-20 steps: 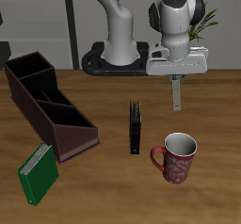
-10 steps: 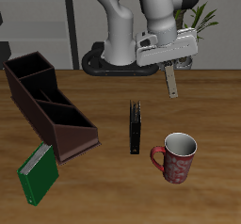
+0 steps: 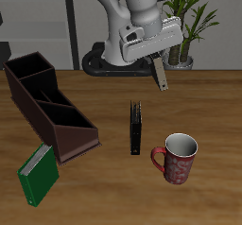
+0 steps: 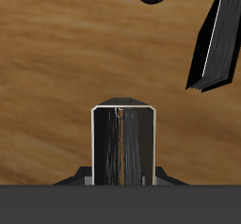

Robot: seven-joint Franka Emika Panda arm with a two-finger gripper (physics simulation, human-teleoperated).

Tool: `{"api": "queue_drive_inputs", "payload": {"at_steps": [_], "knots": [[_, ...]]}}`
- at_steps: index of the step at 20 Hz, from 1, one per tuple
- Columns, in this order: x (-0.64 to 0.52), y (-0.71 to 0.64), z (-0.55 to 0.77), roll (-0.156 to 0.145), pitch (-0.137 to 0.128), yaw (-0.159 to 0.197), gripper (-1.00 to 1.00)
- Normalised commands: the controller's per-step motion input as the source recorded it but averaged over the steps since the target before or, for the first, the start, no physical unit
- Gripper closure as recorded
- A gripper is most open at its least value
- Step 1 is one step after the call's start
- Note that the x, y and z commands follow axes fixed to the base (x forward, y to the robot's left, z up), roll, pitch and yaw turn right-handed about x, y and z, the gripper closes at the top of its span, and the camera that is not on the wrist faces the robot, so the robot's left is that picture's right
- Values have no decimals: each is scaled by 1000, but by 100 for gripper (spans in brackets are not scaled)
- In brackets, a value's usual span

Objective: Place the yellow book into the right desk caddy's back compartment

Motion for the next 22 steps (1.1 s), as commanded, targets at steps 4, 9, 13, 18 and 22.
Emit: {"api": "queue_drive_inputs", "payload": {"at_steps": [4,9,13,18,22], "knots": [[46,-504,276,-69,-83,112,100],[-15,-527,249,-78,-35,3,100],[-45,-513,243,-77,-33,-22,100],[-66,-370,100,-47,-21,16,100],[-41,-438,79,-74,-22,22,100]]}}
